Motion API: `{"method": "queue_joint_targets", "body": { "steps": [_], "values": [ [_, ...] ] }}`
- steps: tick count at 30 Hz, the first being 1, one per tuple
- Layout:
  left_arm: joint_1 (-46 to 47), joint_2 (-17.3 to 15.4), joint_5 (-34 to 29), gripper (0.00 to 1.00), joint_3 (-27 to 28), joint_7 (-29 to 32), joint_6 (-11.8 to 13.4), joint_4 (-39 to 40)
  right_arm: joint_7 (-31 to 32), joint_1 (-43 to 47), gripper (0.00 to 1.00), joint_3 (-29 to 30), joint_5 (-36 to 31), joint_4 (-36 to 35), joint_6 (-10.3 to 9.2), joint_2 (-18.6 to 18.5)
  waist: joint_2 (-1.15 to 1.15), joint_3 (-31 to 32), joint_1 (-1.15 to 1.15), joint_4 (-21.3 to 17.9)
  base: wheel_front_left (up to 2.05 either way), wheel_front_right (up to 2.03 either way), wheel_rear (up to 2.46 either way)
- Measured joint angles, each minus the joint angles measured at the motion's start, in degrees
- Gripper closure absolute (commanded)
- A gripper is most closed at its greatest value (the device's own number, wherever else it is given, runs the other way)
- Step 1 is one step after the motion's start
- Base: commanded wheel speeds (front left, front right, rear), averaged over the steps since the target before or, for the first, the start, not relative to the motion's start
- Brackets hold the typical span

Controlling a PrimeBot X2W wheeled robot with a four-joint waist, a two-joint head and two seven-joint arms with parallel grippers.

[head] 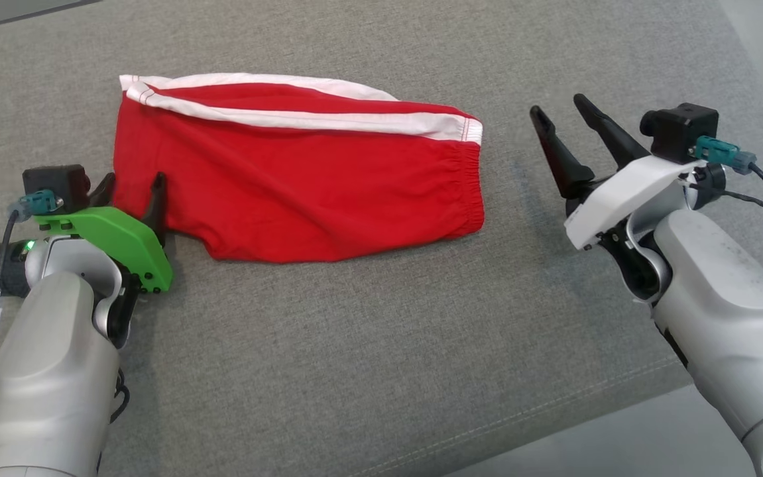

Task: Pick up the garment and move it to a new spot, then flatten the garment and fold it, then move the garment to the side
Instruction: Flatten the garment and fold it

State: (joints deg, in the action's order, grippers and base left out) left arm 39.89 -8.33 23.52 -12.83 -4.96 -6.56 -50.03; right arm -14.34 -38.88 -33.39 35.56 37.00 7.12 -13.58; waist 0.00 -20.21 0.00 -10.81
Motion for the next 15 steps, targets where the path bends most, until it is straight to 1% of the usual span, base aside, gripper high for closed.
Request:
{"method": "queue_joint_targets", "body": {
  "steps": [4,9,10,11,12,13,15],
  "values": [
    [0.2,0.0,0.0,0.0,0.1,0.8,0.0,-1.1,0.0,1.5,0.0,1.6,-0.3,-0.7,-0.01,-1.3,0.0,0.0,0.0,-0.5,0.0,0.0,0.0],
    [0.7,0.0,0.1,0.0,0.4,1.4,0.3,-2.4,0.0,2.4,0.0,2.1,-0.4,-1.9,0.0,-0.9,0.0,0.3,0.0,-0.5,0.0,0.0,0.0],
    [0.8,0.1,0.1,0.14,0.4,1.4,0.5,-2.7,0.0,2.6,0.0,2.2,-0.5,-2.2,0.0,-0.9,0.0,0.4,0.0,-0.5,0.0,0.0,0.0],
    [0.9,0.1,0.1,0.51,0.3,1.4,0.5,-2.9,0.0,2.9,0.0,2.3,-0.7,-2.4,0.0,-0.8,0.0,0.4,0.0,-0.4,0.0,0.0,0.0],
    [0.9,0.1,0.1,0.82,0.3,1.4,0.5,-3.1,0.0,3.1,0.0,2.3,-0.8,-2.6,0.0,-0.8,0.0,0.5,0.0,-0.4,0.0,0.0,0.0],
    [0.9,0.2,0.1,1.0,0.2,1.4,0.5,-3.1,0.0,3.3,0.0,2.4,-0.8,-2.9,0.0,-0.7,0.0,0.6,0.0,-0.3,0.0,0.0,0.0],
    [1.0,0.5,0.1,1.0,-0.3,1.5,0.5,-3.3,0.0,3.4,0.0,3.0,-1.0,-3.3,0.0,-0.7,0.0,0.8,0.0,-0.1,0.0,0.0,0.0]
  ]
}}
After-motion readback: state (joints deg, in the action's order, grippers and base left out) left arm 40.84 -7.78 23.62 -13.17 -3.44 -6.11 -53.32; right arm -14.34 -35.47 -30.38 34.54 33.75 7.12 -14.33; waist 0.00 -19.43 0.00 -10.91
